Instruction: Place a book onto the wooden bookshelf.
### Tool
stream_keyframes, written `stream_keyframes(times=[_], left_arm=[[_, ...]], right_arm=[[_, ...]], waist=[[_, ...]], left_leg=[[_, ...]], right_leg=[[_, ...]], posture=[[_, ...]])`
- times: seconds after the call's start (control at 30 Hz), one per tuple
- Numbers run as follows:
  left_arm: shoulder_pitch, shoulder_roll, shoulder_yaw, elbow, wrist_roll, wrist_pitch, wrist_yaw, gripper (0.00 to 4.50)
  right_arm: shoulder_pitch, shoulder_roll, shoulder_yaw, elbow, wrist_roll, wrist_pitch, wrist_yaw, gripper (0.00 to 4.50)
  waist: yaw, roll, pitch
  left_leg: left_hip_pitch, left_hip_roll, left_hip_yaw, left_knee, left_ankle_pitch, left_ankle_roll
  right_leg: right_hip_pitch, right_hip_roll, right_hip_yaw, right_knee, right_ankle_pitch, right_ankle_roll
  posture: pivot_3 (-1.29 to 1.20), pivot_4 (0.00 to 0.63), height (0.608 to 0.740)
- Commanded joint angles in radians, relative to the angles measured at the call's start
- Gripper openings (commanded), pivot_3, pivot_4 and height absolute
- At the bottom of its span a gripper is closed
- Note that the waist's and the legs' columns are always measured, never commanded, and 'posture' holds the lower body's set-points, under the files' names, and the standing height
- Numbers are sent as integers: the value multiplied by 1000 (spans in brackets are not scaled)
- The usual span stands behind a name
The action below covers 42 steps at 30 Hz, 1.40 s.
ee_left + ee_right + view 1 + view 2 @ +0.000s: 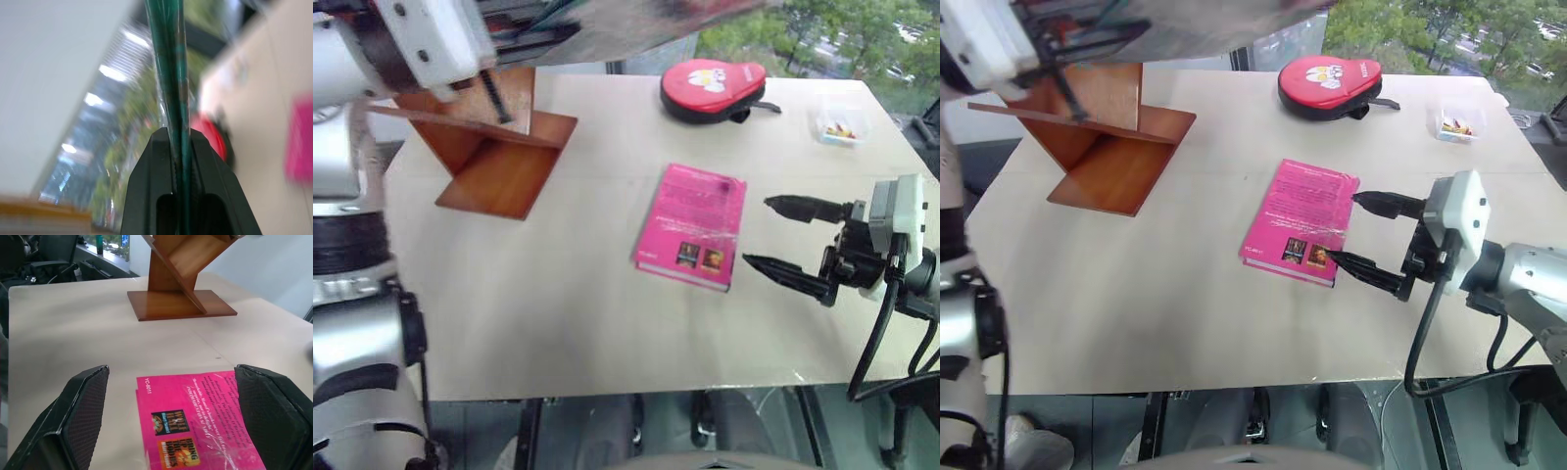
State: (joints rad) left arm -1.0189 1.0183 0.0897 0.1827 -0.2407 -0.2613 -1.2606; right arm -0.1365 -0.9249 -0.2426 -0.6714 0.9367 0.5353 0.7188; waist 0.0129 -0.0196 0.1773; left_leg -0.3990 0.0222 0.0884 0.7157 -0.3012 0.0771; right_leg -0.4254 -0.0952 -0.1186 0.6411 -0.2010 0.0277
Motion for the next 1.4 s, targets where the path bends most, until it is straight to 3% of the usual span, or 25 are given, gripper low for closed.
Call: stream_keyframes(times=[0.03,0.27,0.4,0.67,0.83,0.97,1.13,1.23,1.3,1.4], left_arm=[[-11,83,33,73,-15,-73,-100,69],[-199,185,-98,600,230,-458,-172,69],[-354,210,-173,838,370,-588,-135,69],[-507,215,-314,1041,630,-699,66,69],[-536,237,-345,1082,704,-696,149,2022],[-484,271,-265,1103,600,-688,78,3579],[-336,278,-34,1059,282,-626,-134,3579],[-150,280,128,940,60,-542,-240,3579],[37,258,246,752,-93,-434,-263,3579],[367,195,418,336,-259,-221,-174,2776]], right_arm=[[-32,14,-1,13,-26,-23,34,4208],[-140,66,41,37,-49,-17,44,4208],[-196,79,35,29,-37,7,16,4208],[-257,103,48,-6,-30,41,-46,4208],[-263,109,53,-17,-26,58,-60,4208],[-270,116,70,1,-37,55,-51,4208],[-297,124,89,44,-48,49,-20,4208],[-315,126,103,85,-63,43,14,4208],[-325,124,112,109,-72,43,35,4208],[-339,127,126,139,-93,38,63,4208]], waist=[[2,0,0],[5,0,0],[2,-2,1],[3,-2,1],[0,-2,1],[-2,-3,1],[-2,-3,1],[-2,-2,1],[-3,-2,1],[-6,-2,1]], left_leg=[[-1,0,1,0,0,0],[-2,-1,2,1,0,1],[-6,-1,2,2,0,1],[-17,-1,2,4,-1,3],[-17,-1,2,4,-2,4],[-17,-1,3,4,-2,4],[-17,0,6,4,-2,4],[-17,0,7,6,-2,4],[-17,0,7,6,-2,4],[-16,0,7,6,-2,4]], right_leg=[[-1,0,0,0,0,1],[-1,0,1,1,-2,4],[-6,0,1,1,-2,4],[-15,-1,-1,1,2,3],[-15,-1,0,1,0,6],[-16,-1,1,1,0,6],[-18,-1,3,3,1,5],[-18,-2,4,5,2,4],[-18,-1,4,5,2,4],[-18,-3,5,5,2,3]], posture=[[0,150,740],[0,150,740],[0,150,740],[0,150,740],[0,150,740],[0,150,740],[0,150,740],[0,150,740],[0,150,740],[0,150,740]])
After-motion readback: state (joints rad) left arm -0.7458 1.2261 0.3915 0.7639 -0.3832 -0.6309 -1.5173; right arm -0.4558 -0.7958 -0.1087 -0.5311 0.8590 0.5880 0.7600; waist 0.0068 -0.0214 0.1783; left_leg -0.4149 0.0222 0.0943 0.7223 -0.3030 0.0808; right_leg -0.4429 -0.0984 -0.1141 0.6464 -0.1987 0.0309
